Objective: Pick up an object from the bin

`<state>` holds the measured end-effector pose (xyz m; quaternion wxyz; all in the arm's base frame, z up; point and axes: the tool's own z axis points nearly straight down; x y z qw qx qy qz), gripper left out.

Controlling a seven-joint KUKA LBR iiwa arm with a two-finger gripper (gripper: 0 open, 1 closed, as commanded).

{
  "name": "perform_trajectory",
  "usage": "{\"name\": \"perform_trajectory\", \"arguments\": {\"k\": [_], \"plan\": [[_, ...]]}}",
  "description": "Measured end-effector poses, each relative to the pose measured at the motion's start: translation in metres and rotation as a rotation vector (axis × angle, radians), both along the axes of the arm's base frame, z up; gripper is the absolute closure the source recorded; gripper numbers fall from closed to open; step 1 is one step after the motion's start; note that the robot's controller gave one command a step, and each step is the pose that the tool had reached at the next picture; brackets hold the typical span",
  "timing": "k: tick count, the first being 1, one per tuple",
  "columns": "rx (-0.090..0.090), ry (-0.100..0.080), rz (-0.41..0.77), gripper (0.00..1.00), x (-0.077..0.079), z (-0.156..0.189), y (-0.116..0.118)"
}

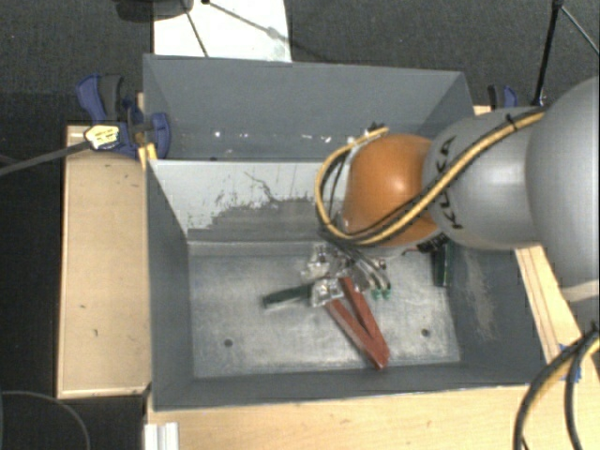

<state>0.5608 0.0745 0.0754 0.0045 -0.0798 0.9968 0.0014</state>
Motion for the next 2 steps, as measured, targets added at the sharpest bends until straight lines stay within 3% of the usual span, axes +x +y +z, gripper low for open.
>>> {"name": "perform_trajectory", "arguments": {"k": [1, 2], "plan": [[0.000, 0.000, -0.002, 1.00, 0.000, 0.000, 0.000], [-0.003, 0.006, -0.003, 1.00, 0.015, 0.135, 0.015]]}}
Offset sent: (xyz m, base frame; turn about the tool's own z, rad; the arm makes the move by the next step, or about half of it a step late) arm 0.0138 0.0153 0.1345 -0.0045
